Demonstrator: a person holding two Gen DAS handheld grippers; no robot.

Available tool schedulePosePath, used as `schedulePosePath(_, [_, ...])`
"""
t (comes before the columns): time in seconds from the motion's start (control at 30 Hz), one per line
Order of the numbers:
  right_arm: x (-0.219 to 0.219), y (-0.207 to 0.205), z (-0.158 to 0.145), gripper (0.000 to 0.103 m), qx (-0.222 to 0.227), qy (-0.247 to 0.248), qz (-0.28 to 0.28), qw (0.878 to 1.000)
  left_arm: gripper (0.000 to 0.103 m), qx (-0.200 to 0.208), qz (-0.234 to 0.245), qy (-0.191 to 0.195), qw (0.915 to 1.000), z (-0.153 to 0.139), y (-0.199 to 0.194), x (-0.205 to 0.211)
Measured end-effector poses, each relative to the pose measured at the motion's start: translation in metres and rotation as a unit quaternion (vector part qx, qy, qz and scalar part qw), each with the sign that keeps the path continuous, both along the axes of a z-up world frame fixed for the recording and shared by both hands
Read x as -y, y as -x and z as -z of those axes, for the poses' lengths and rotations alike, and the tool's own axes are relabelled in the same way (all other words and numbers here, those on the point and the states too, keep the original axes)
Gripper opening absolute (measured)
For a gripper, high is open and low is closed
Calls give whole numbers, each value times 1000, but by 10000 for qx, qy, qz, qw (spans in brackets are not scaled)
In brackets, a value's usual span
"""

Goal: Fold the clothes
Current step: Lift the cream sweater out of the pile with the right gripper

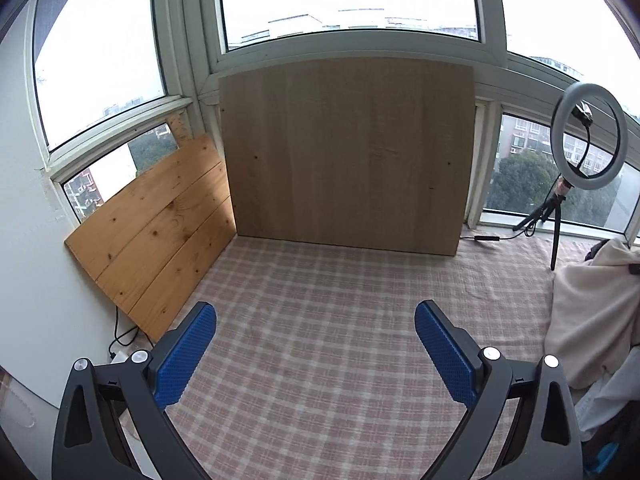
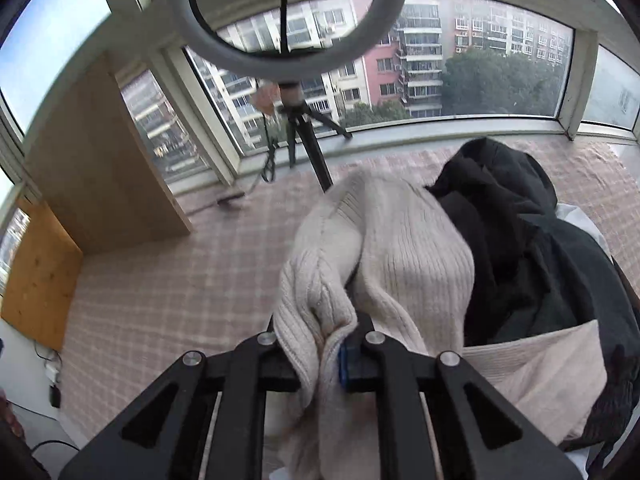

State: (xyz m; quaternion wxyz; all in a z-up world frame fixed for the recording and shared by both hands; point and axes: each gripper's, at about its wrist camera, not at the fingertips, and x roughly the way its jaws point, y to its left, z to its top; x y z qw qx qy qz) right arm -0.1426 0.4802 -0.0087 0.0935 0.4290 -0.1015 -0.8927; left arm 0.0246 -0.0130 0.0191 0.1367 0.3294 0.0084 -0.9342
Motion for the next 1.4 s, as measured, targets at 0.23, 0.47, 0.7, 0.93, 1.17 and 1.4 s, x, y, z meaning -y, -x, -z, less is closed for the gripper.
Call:
schedulePosePath(0.23, [101, -31, -113, 10, -994, 564, -767, 9905, 99, -212, 108, -205, 9995, -6, 7, 38])
schedulePosePath(0.47, [240, -99, -237, 9, -2139, 1058, -2313, 9432, 99, -627, -82, -145, 9979, -29, -9, 91])
schedulePosePath(0.7, [247, -119, -230, 9, -2062, 861, -2214, 9492, 101, -782, -162, 191, 9966, -37, -19, 132])
schedulePosePath(0.93, [206, -78, 10, 25, 803, -481, -1467, 9848, 101, 145, 326, 334, 9988, 29, 6, 134])
schedulePosePath(1.17, [135, -71, 111, 25, 1624, 246, -715, 9838, 100, 1130, 1753, 206, 9778, 114, 23, 56])
schedulePosePath(1.4, [124, -66, 115, 27, 1637, 355, -599, 9840, 100, 1602, 2893, 416, 9428, 161, 38, -39])
